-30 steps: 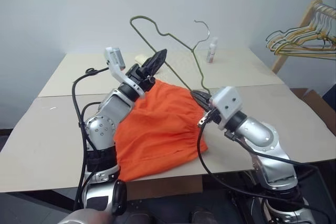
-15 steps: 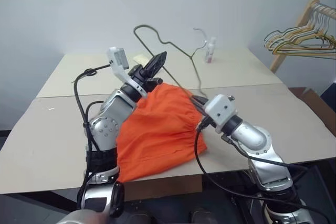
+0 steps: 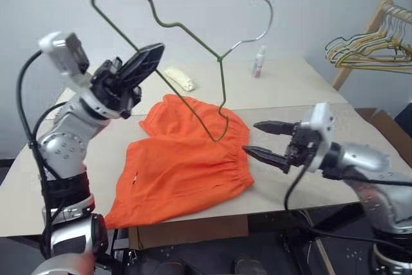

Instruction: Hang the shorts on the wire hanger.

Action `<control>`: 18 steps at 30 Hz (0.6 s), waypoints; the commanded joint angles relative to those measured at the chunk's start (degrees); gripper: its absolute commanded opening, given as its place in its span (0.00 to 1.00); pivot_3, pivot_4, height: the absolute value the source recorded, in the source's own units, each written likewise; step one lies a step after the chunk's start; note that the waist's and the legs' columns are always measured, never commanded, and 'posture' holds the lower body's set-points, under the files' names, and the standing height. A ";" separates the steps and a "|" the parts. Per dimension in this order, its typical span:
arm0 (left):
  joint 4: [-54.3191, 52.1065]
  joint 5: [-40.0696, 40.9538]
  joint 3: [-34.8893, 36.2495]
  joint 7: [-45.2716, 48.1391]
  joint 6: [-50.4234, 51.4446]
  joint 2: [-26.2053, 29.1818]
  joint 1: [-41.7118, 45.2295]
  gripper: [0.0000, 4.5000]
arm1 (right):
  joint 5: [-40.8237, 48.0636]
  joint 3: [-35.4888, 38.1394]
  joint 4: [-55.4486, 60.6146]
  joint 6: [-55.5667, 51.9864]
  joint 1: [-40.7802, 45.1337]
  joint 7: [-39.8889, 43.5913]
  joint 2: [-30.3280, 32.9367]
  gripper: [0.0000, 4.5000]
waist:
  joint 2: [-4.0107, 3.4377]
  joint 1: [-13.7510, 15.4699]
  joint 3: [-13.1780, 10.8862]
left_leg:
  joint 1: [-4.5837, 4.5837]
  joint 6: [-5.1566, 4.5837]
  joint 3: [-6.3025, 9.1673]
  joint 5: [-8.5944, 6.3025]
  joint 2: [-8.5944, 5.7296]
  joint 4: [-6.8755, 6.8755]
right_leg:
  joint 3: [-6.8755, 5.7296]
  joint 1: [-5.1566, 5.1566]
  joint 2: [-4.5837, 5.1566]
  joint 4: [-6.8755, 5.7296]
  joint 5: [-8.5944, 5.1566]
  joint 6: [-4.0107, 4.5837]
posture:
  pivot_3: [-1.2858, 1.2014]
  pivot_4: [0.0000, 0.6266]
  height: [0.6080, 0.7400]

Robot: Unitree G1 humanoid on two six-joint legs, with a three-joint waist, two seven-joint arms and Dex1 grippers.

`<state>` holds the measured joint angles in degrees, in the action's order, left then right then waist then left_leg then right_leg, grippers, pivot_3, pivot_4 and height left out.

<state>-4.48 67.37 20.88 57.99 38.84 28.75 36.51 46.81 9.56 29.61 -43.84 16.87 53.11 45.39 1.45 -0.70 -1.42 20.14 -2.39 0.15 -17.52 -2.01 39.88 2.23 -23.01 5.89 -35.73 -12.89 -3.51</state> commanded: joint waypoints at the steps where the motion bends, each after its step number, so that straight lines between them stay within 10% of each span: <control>1: 1.38 4.96 2.14 7.20 1.72 1.61 2.35 0.00 | 12.58 2.47 -3.54 -9.48 4.92 3.06 2.57 0.87 | 0.04 -0.07 -0.02 | 0.00 -0.01 0.00 -0.01 0.03 0.01 | 0.00 0.01 -0.02 0.01 0.00 0.00 | 0.52 0.00 1.00; 18: 1.78 5.54 0.04 8.38 0.76 -2.34 4.13 0.00 | 11.15 -10.01 -10.12 -14.30 17.11 0.23 -5.09 0.87 | 0.09 0.00 -0.02 | 0.15 -0.02 -0.02 -0.02 0.01 0.01 | 0.04 -0.17 0.10 0.00 0.02 -0.02 | 0.51 0.00 1.00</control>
<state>-1.32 73.12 21.19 66.34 40.07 26.45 38.77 58.13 -1.04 18.88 -59.39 31.65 53.68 40.81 1.54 -0.70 -1.44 20.29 -2.41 0.13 -17.54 -2.01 39.89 2.27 -23.19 6.00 -35.73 -12.87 -3.54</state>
